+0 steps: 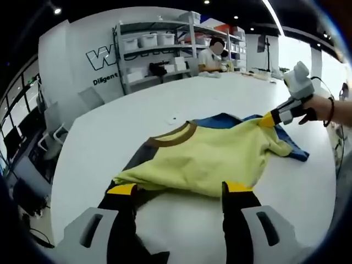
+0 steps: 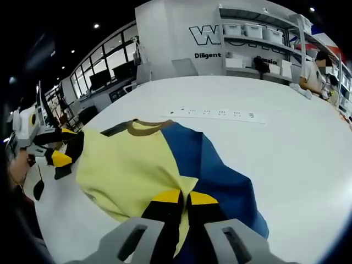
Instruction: Fold the garment on the visible template until the final outline fits inside the template.
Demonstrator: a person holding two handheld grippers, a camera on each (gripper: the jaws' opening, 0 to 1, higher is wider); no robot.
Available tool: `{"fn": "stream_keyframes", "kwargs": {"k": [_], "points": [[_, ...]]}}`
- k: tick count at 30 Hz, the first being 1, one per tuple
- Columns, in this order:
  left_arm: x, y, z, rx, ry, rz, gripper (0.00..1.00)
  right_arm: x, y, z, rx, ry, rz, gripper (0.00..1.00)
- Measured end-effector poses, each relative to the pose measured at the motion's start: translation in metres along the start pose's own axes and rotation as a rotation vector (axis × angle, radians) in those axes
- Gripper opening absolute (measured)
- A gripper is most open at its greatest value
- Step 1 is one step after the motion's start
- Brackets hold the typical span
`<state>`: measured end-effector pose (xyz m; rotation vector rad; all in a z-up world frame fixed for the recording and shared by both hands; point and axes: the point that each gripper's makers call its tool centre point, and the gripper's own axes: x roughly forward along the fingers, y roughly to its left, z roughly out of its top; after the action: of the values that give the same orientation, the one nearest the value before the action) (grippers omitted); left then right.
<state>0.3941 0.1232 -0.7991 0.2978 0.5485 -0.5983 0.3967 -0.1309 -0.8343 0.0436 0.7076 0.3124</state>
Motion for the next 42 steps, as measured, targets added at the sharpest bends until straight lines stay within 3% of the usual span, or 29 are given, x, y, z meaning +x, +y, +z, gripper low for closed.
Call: {"fn": "stream_keyframes", "kwargs": {"k": [9, 13, 17, 22, 27, 30, 33, 42], "points": [[0.004, -0.029, -0.017, 0.052, 0.006, -0.057, 0.73, -0.002, 0.001, -0.001, 0.001, 0.004, 0.009, 0.00], [0.009, -0.037, -0.024, 0.073, 0.029, -0.050, 0.73, -0.001, 0.001, -0.002, 0.004, 0.006, 0.008, 0.00], [0.016, -0.044, -0.028, 0.080, 0.039, -0.069, 0.64, -0.001, 0.001, -0.003, 0.012, 0.008, 0.008, 0.00], [0.023, -0.048, -0.032, 0.054, 0.054, -0.091, 0.41, -0.001, 0.002, -0.004, 0.017, 0.014, 0.012, 0.00], [0.028, -0.054, -0.032, 0.048, 0.045, -0.114, 0.34, -0.002, 0.002, -0.004, 0.025, 0.012, 0.016, 0.00], [0.029, -0.059, -0.029, 0.004, 0.040, -0.136, 0.23, -0.003, 0.004, -0.003, 0.022, 0.010, 0.019, 0.00], [0.029, -0.065, -0.024, -0.017, 0.021, -0.169, 0.05, -0.005, 0.006, -0.002, 0.019, 0.007, 0.026, 0.00], [0.017, -0.065, 0.013, 0.058, -0.047, -0.177, 0.02, -0.009, 0.008, -0.002, -0.005, 0.012, 0.025, 0.00]]}}
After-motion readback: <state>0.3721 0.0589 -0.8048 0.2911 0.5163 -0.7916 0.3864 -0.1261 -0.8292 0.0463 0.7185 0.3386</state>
